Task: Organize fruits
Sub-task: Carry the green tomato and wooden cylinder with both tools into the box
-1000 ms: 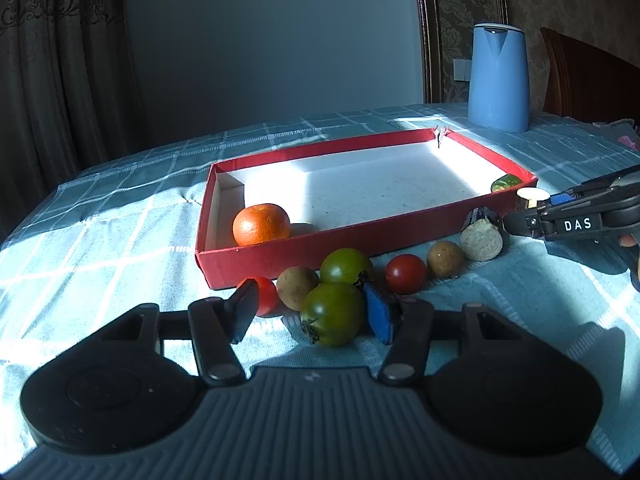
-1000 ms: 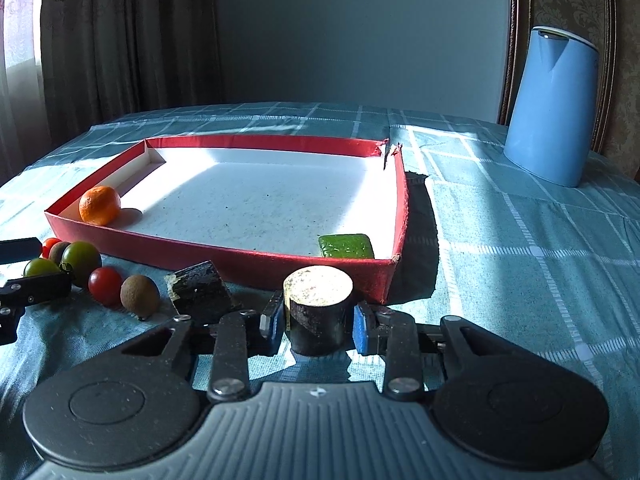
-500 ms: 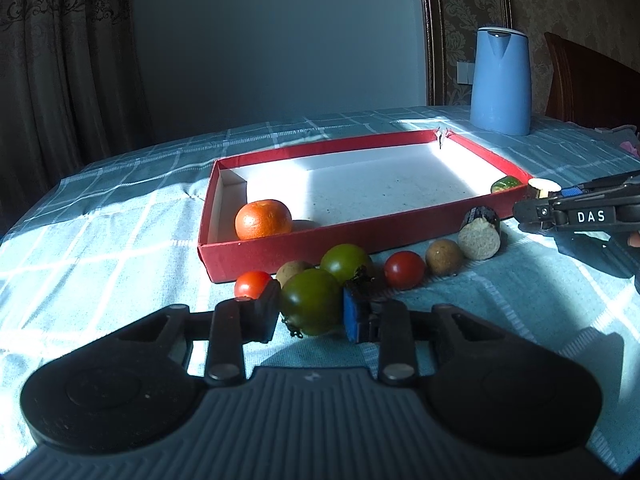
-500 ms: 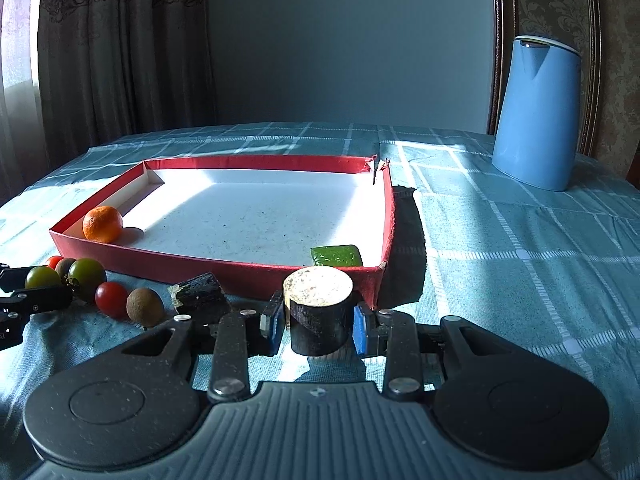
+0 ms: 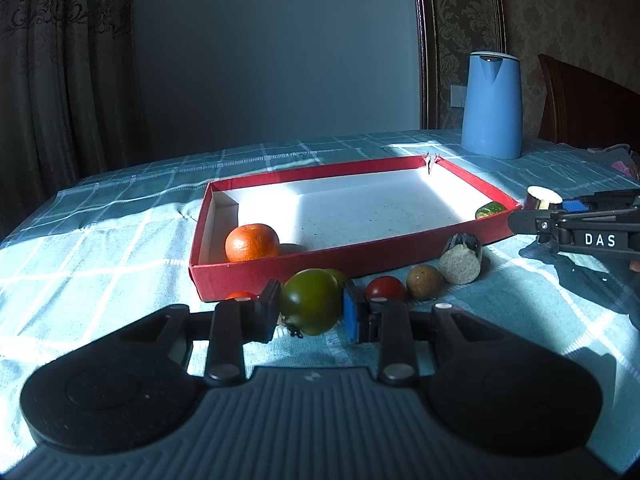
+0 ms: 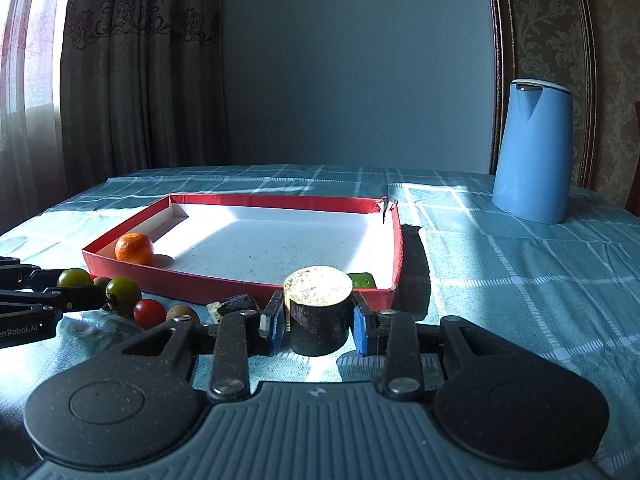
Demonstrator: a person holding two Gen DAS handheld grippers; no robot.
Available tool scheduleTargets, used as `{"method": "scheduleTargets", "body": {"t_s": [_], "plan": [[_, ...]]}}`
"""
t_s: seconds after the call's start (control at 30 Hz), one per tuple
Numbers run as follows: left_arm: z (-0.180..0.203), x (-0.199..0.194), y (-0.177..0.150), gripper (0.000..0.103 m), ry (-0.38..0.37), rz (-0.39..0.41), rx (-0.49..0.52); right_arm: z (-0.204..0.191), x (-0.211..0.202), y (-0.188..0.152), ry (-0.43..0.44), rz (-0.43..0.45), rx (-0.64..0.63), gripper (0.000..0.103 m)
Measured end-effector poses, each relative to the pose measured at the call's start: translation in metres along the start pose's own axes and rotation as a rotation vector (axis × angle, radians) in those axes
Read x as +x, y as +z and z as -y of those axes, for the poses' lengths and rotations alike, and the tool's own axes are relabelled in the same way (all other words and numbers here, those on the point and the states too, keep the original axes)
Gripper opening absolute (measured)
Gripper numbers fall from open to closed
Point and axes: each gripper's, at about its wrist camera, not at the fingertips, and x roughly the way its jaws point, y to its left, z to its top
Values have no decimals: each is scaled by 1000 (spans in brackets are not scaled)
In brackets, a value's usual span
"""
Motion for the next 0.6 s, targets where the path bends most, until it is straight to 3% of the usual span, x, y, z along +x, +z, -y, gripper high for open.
{"method": "scheduleTargets", "body": {"t_s": [0.33, 0.6], "plan": [[5, 21, 30, 29, -17, 20, 20, 4, 26, 23, -33, -11, -5, 32], [-7, 57, 51, 29, 23, -3, -28, 11, 74, 43, -56, -61, 14, 32]]}}
